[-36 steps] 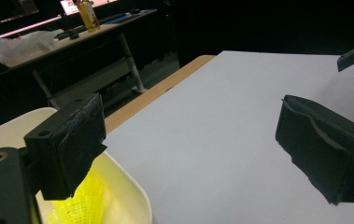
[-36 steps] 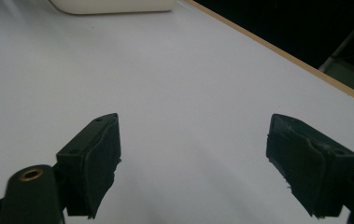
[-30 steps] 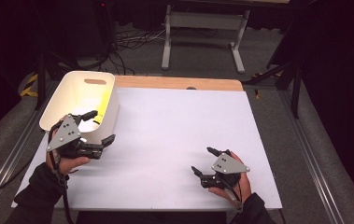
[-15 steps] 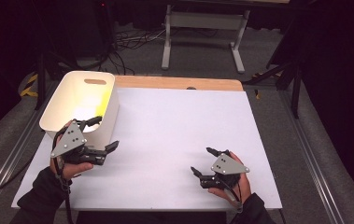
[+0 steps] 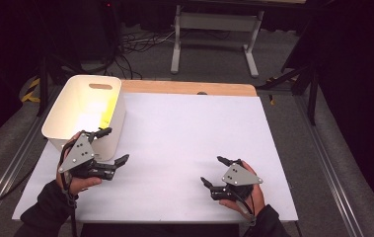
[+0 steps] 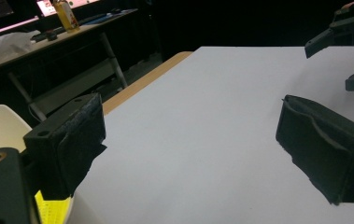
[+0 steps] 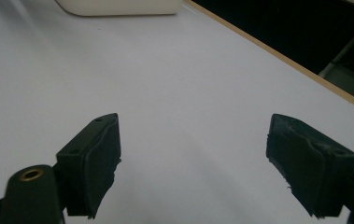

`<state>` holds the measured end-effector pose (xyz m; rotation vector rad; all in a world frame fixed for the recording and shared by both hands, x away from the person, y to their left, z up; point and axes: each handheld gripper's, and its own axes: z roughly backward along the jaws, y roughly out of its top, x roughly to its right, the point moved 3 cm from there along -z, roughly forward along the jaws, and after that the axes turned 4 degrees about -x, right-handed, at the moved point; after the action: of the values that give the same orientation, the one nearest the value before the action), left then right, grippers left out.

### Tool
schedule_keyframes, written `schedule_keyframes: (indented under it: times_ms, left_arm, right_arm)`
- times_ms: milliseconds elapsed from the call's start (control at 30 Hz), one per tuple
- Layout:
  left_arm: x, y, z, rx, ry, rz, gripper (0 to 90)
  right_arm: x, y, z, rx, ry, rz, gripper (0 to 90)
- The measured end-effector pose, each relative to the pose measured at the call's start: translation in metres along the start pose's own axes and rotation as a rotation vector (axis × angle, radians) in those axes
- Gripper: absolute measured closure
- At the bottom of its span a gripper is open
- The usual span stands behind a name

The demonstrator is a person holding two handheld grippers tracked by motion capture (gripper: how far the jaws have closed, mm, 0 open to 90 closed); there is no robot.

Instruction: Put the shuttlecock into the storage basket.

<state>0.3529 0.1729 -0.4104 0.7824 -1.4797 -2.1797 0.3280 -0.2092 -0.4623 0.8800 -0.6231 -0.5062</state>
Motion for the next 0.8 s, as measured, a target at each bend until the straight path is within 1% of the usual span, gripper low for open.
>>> schedule_keyframes:
  times_ms: [67, 100, 333, 500, 533, 567, 600, 667, 800]
  left_arm:
    - [0.002, -0.001, -0.001, 0.006, -0.003, 0.004, 9.1]
    - [0.002, -0.002, -0.001, 0.001, -0.004, -0.002, 9.1]
    - [0.008, -0.008, -0.004, -0.011, -0.013, -0.002, 8.3]
    - [0.012, -0.012, -0.006, -0.021, -0.013, -0.017, 7.3]
    - [0.013, -0.012, -0.006, -0.018, -0.018, -0.011, 7.1]
    - [0.014, -0.013, -0.006, -0.019, -0.018, -0.017, 7.0]
    - [0.015, -0.014, -0.007, -0.022, -0.023, -0.011, 7.0]
    - [0.017, -0.016, -0.009, -0.029, -0.019, -0.017, 6.6]
    - [0.022, -0.02, -0.011, -0.043, -0.024, -0.029, 6.1]
  right_arm:
    - [0.0, 0.0, 0.0, 0.0, -0.001, 0.001, 19.0]
    - [0.0, 0.0, 0.0, 0.0, 0.0, 0.001, 19.0]
    - [-0.001, 0.0, 0.0, -0.001, 0.001, 0.003, 18.9]
    - [-0.002, 0.001, 0.0, 0.0, 0.001, 0.007, 18.9]
    - [-0.002, 0.001, 0.0, 0.001, 0.002, 0.007, 18.9]
    - [-0.002, 0.001, 0.0, 0.0, 0.002, 0.008, 18.9]
    - [-0.002, 0.001, 0.0, 0.0, 0.001, 0.009, 19.0]
    - [-0.003, 0.001, 0.0, 0.0, 0.001, 0.011, 18.9]
    - [-0.004, 0.001, 0.0, 0.0, 0.002, 0.017, 18.9]
